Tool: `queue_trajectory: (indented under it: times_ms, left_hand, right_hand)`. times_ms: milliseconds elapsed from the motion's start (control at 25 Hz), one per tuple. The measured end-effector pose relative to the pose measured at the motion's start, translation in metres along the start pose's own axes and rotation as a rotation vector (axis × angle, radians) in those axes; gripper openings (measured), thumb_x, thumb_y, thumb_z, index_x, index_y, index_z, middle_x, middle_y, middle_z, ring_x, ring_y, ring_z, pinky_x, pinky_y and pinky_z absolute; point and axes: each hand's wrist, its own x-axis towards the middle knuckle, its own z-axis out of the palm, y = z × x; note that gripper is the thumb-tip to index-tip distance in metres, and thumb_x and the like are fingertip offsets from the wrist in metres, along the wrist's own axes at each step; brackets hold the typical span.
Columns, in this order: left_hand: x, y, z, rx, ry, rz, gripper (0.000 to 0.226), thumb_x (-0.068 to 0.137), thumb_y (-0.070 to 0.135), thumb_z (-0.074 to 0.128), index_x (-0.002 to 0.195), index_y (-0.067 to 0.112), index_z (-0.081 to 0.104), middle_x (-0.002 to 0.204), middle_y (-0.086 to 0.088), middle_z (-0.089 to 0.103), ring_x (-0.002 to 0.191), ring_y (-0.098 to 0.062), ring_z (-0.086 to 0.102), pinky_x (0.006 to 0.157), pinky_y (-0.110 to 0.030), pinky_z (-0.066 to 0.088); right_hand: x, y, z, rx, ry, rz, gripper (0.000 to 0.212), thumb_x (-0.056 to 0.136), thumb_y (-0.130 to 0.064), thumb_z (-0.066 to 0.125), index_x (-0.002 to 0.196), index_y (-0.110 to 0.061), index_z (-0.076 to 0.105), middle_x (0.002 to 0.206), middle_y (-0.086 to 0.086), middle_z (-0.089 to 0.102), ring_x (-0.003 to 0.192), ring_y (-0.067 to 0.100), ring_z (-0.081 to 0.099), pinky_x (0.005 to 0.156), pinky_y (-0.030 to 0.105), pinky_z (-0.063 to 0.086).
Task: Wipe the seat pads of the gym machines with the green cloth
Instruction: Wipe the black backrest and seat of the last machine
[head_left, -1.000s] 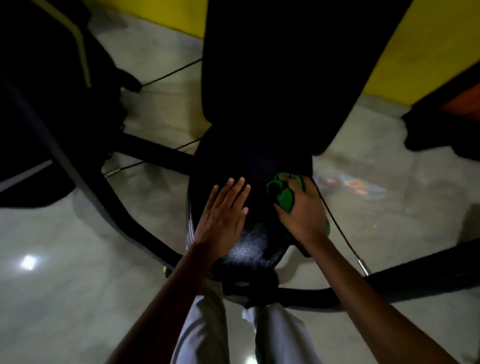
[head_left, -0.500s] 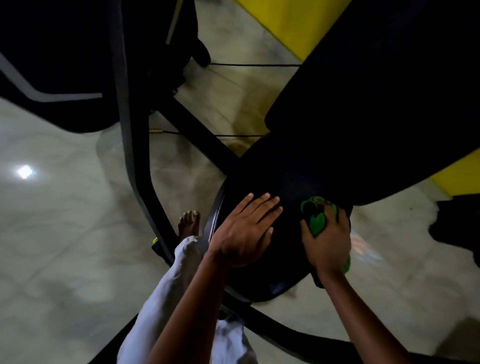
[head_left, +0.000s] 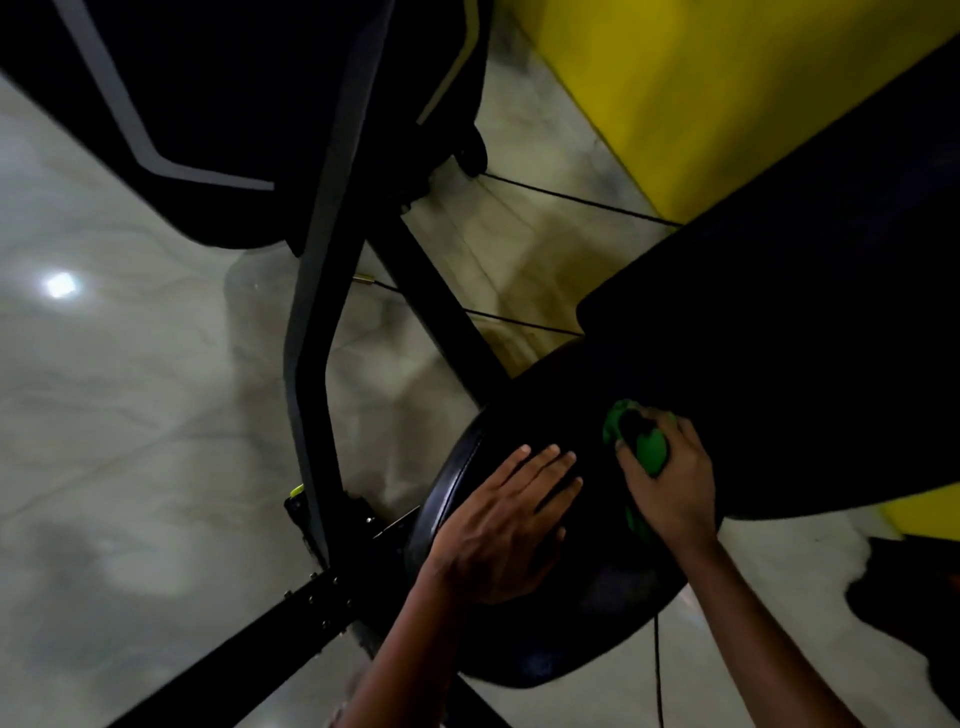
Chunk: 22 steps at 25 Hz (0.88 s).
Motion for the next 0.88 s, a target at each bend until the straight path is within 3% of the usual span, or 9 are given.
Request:
queue_trajectory:
  times_ms: [120,320,480,680,880]
  left_hand:
    - [-0.002,0.004,0.000,0.033,0.022,-0.134,0.060,0.087,0.039,0.044,0.141,0.011,0.044,0.150,-0.009,0.038,0.141,-0.025,0.030,0.115,-0.044,0.016]
    - [-0.001,0.001,0.003,0.057,0.025,-0.136,0.063,0.087,0.041,0.042,0.143,0.010,0.040,0.151,-0.009,0.035,0.142,-0.024,0.028,0.115,-0.044,0.017]
    - [-0.001,0.004,0.004,0.057,0.055,-0.144,0.062,0.088,0.040,0.043,0.143,0.011,0.041,0.152,-0.007,0.034,0.143,-0.022,0.025,0.116,-0.043,0.018]
    - [-0.001,0.004,0.005,0.106,0.069,-0.158,0.061,0.089,0.039,0.045,0.143,0.012,0.041,0.152,-0.006,0.034,0.143,-0.022,0.026,0.115,-0.042,0.019]
    - [-0.007,0.011,0.008,0.114,0.131,-0.311,0.058,0.092,0.040,0.042,0.142,0.010,0.043,0.151,-0.007,0.037,0.140,-0.021,0.033,0.112,-0.039,0.028]
  right_hand:
    - [0.046,-0.017,0.008,-0.069,-0.044,-0.023,0.045,0.080,-0.019,0.071,0.120,-0.002,0.059,0.120,0.019,0.055,0.110,0.038,0.055,0.086,0.037,0.046]
    - [0.089,-0.043,0.024,-0.220,-0.203,-0.248,0.049,0.085,-0.028,0.064,0.128,-0.009,0.052,0.130,0.017,0.048,0.116,0.037,0.050,0.087,0.038,0.045]
    - [0.113,-0.056,0.026,-0.228,-0.426,-0.441,0.048,0.086,-0.031,0.064,0.129,-0.013,0.054,0.127,0.013,0.051,0.116,0.033,0.051,0.087,0.034,0.044]
    - [0.154,-0.071,0.026,-0.282,-0.577,-0.169,0.041,0.087,-0.043,0.059,0.112,-0.011,0.062,0.113,0.016,0.062,0.105,0.034,0.059,0.076,0.029,0.042]
    - [0.128,-0.091,0.042,-0.206,-0.826,-0.498,0.037,0.080,-0.043,0.064,0.112,-0.024,0.065,0.107,0.006,0.068,0.098,0.024,0.064,0.083,0.034,0.052]
